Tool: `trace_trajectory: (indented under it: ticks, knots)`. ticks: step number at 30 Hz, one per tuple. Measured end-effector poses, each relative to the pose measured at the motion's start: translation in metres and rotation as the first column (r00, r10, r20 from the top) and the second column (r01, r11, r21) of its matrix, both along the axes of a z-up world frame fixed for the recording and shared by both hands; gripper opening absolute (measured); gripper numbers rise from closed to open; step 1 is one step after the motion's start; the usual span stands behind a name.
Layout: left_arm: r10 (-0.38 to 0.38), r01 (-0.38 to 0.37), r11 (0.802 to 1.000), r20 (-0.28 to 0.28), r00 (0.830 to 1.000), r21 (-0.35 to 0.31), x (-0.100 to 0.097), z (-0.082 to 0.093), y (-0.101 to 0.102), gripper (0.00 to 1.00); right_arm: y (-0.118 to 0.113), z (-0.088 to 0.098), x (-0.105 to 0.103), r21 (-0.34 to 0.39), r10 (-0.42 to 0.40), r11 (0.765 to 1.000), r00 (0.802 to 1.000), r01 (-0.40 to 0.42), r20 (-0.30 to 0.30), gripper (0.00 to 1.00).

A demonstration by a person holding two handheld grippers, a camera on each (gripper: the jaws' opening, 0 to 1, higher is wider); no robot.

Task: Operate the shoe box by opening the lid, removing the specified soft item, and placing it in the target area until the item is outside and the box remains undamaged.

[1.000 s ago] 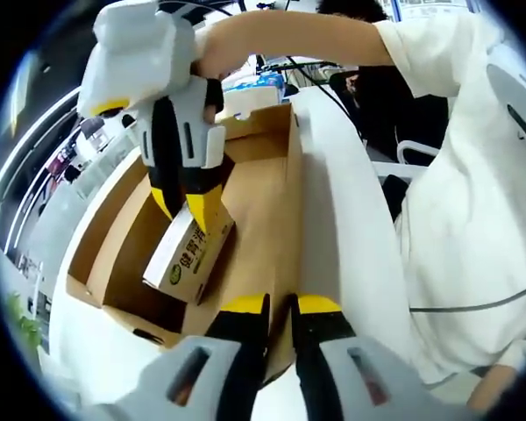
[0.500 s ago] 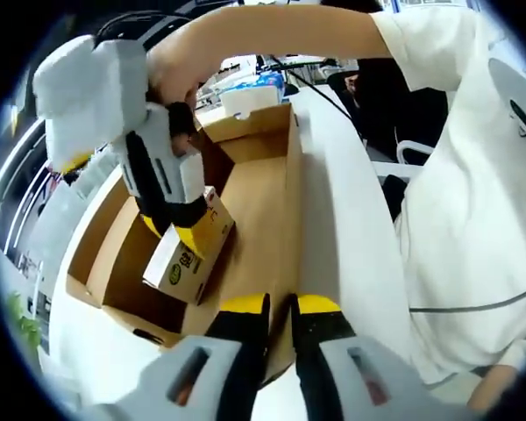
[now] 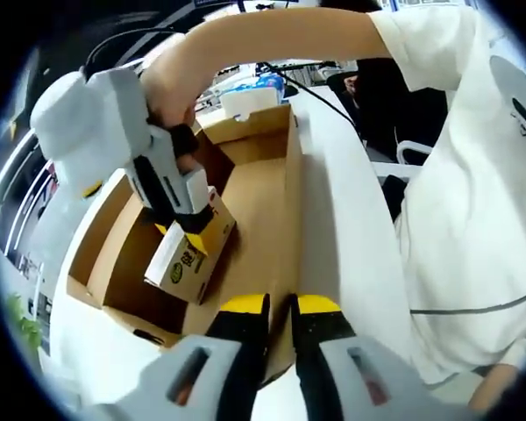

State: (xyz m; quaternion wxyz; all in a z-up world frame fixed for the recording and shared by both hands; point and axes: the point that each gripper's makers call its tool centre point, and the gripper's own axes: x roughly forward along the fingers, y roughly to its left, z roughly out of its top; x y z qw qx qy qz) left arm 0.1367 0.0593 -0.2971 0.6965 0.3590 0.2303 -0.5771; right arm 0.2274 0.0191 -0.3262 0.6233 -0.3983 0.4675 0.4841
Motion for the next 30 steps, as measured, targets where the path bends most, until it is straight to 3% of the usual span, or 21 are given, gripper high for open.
trace_trajectory:
  ticks: [11,15,24,26,28,30]
  knots:
    - [-0.002,0.002,1.000,-0.001,1.000,-0.013,0.000,0.001,0.000,0.10,0.000,-0.001,-0.002,-0.039,-0.043,0.998,0.997,0.041,-0.067,0.21]
    - [-0.003,0.003,1.000,-0.002,1.000,-0.016,0.000,0.001,0.000,0.10,-0.005,0.000,-0.002,-0.049,-0.039,0.998,0.998,0.037,-0.058,0.21]
    - [-0.003,0.003,1.000,-0.019,1.000,-0.024,0.001,0.002,0.000,0.09,-0.016,0.025,-0.011,-0.049,-0.038,0.998,0.999,0.037,-0.024,0.21]
    - [-0.003,0.002,1.000,-0.024,1.000,-0.028,0.001,0.002,-0.001,0.09,-0.019,0.032,-0.011,-0.046,-0.054,0.998,0.998,0.053,-0.015,0.21]
    - [-0.005,0.004,0.999,-0.027,1.000,-0.032,0.001,0.003,-0.001,0.09,-0.025,0.039,-0.013,-0.052,-0.124,0.991,0.992,0.122,-0.029,0.21]
    - [-0.005,0.004,0.999,-0.029,1.000,-0.033,0.001,0.003,-0.001,0.09,-0.028,0.046,-0.011,-0.043,-0.110,0.993,0.994,0.110,0.001,0.21]
